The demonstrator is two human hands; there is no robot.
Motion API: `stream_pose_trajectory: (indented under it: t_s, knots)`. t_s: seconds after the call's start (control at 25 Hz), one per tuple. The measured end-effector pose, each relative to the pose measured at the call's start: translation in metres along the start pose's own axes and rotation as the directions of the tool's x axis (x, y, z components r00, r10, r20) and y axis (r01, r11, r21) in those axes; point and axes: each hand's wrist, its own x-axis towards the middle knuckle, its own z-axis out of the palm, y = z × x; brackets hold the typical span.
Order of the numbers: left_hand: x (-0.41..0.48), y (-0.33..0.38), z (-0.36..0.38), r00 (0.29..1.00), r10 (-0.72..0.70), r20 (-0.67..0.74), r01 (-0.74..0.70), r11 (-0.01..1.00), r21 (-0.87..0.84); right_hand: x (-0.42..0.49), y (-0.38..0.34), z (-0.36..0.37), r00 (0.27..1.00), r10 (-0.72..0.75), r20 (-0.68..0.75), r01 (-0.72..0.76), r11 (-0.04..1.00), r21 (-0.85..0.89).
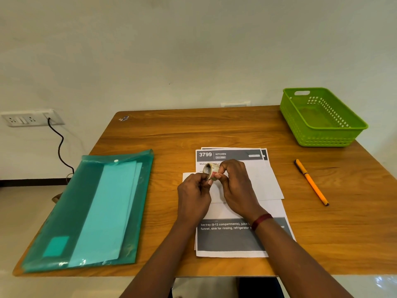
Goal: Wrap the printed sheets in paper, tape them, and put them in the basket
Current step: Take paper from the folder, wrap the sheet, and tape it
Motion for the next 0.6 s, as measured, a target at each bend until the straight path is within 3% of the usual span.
stream_pose_trajectory:
  t_s: [0.32, 0.6]
  knots:
    - [0.0003, 0.0007, 0.0002, 0.999, -0.038, 0.015, 0.038, 0.999, 0.013, -0.0016, 0.0018, 0.0016, 0.999, -0.003, -0.04, 0.003, 1.0, 0.015]
    - [0.0003, -0.0004, -0.0002, 0.999, 0.028, 0.037, -0.03, 0.999, 0.044, -0.001, 0.0041, -0.0004, 0.999, 0.015, -0.034, -0.012, 0.997, 0.073]
